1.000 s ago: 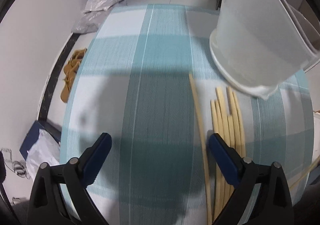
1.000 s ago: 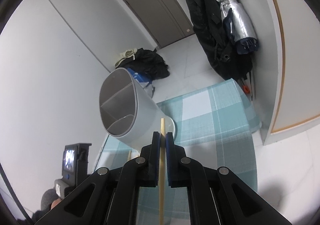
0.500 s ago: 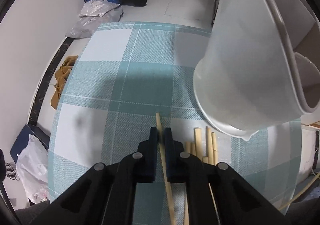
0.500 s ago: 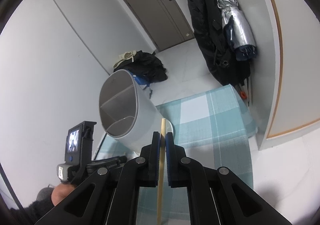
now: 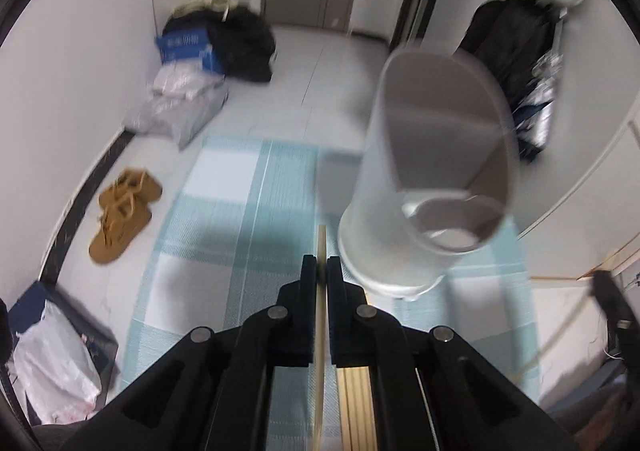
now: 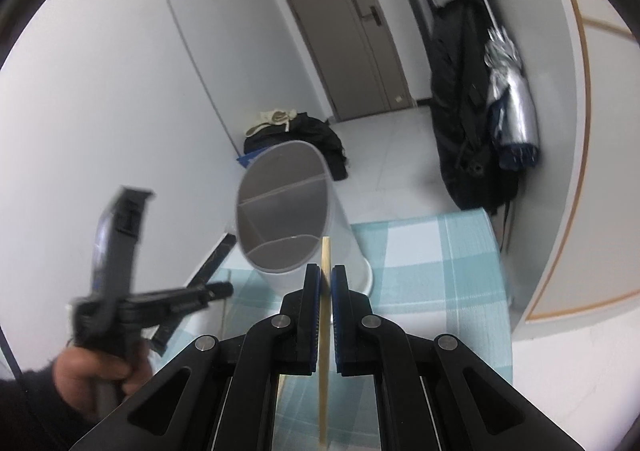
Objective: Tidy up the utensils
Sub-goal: 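Lift the chopstick upright with the right gripper toward the white holder, then lower the chopstick into the white holder and open the right gripper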
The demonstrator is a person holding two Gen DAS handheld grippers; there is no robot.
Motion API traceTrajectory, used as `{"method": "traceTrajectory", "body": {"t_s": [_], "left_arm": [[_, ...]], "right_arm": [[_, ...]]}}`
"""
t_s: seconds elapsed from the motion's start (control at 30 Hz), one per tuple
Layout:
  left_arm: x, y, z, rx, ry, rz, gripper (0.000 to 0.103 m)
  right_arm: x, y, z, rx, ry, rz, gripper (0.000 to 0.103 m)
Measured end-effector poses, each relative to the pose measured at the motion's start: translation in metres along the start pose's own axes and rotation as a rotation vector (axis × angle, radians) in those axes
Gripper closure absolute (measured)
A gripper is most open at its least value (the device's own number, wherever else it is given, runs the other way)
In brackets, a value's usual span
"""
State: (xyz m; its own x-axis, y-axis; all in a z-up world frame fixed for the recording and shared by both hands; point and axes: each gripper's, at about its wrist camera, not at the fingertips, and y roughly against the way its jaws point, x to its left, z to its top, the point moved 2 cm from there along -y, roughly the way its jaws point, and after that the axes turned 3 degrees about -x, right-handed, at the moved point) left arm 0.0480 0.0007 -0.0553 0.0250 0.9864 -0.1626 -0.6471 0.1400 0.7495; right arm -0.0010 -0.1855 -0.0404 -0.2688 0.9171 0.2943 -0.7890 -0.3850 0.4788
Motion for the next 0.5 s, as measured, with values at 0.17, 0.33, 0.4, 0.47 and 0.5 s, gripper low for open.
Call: {"method": "traceTrajectory", "body": {"t_s": [0.17,0.33,0.4,0.47,0.5], "left_arm": [[-0.006,0.033,0.002,-0.118,-0.015,-0.067,0.102],[-0.005,0.040,0.000,-0.145,-0.046,-0.079,0.102],[-0.004,0.044,0.000,-0.148,-0.055,-0.076,0.102],[-0.006,0.049,0.002,-0.152,-0.063,-0.085,0.102],[-0.007,0.051,0.004,-0.156,-0.071,-0.093,0.103]], "right_arm": [[0.021,0.006,-0.001,-0.039,0.065,-0.002,0.098],[0.040,0.008,-0.007,-0.066,0.129,-0.005,0.098],[0.045,0.008,-0.007,-0.068,0.148,-0.009,0.098],[0.050,0.007,-0.007,-0.071,0.160,-0.010,0.098],[0.051,0.008,-0.007,-0.073,0.162,-0.010,0.098]]}}
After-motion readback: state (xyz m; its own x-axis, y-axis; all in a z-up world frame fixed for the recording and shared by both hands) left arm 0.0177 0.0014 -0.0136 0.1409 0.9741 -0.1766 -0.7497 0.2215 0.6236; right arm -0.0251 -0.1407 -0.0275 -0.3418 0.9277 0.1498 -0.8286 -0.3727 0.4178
